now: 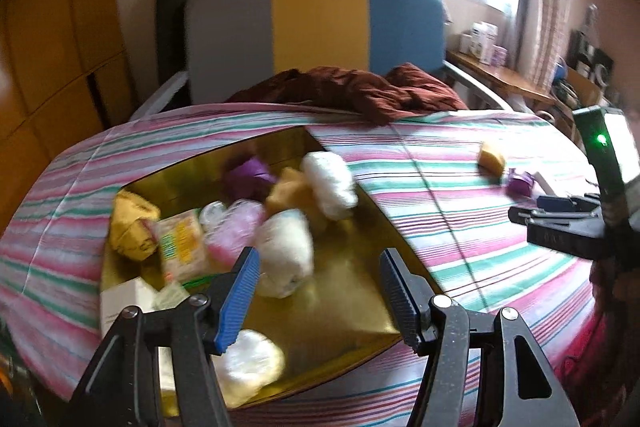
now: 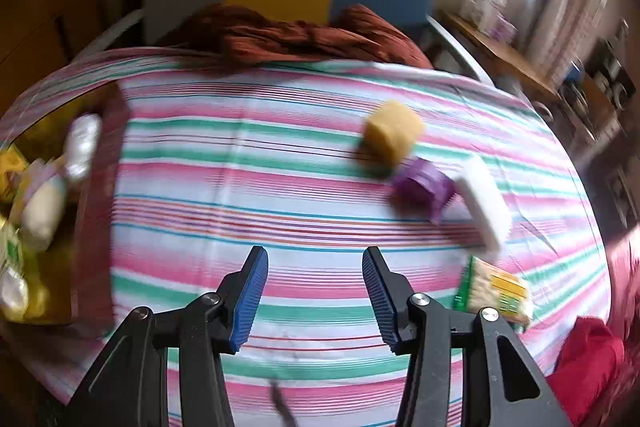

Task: Organize objects
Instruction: 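Move both open tools back toward the remaining items on the cloth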

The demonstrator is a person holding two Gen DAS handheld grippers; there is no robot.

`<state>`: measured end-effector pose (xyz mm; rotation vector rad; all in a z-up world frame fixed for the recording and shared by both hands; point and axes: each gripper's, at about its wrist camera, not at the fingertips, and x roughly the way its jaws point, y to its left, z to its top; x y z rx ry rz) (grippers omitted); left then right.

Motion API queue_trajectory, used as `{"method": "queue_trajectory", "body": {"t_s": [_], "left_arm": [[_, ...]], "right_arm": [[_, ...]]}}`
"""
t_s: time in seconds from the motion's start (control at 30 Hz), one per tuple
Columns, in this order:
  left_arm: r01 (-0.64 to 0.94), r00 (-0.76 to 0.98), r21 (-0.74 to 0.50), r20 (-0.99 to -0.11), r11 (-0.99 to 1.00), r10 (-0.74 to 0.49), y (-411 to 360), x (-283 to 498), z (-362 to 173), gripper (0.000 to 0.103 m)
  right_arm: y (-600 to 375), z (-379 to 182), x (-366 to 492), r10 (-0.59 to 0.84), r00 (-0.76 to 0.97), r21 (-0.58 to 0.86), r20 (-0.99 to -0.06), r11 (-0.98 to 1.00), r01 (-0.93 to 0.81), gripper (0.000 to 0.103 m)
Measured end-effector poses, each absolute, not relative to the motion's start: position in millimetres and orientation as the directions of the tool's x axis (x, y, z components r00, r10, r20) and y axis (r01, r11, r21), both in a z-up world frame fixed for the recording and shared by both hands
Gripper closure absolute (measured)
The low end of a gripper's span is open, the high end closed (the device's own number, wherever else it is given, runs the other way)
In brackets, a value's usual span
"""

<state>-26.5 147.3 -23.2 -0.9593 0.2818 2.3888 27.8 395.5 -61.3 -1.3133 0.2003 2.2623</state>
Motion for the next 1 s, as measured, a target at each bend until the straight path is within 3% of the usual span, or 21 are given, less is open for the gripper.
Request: {"method": "queue_trajectory", "body": {"t_s": [0.33, 0.43, 0.5, 0.93, 1.0], "left_arm": [[-0.664, -0.531, -0.012, -0.696, -0.747, 0.483, 203, -21, -21, 0.037], [-0.684, -0.507, -0.018, -0.707, -0.729, 0.493, 217, -22, -24, 0.037], [-0.694, -0.495, -0.021, -0.712, -0.719, 0.498, 226, -21, -25, 0.037], [-0.748, -0.416, -0.039, -0.75, -0.662, 0.514, 271, -19, -36, 0.037], [-0.755, -0.405, -0.041, -0.756, -0.654, 0.515, 278, -19, -37, 0.037]], "right_arm": [[481, -62, 45, 0.329, -0.336, -0.091, -0.883, -0.821, -0.564, 0.052], [516, -63, 55, 0.266, -0.318, -0.022, -0.91, -0.796, -0.605, 0.05], [535, -64, 59, 0.286, -0.296, -0.051, -0.911, -0.791, -0.61, 0.037], [595, -97, 50, 0.224, -0.234, -0.058, -0.946, -0.827, -0.559, 0.036], [599, -103, 45, 0.217, -0.229, -0.059, -0.949, -0.836, -0.546, 0.03]]}}
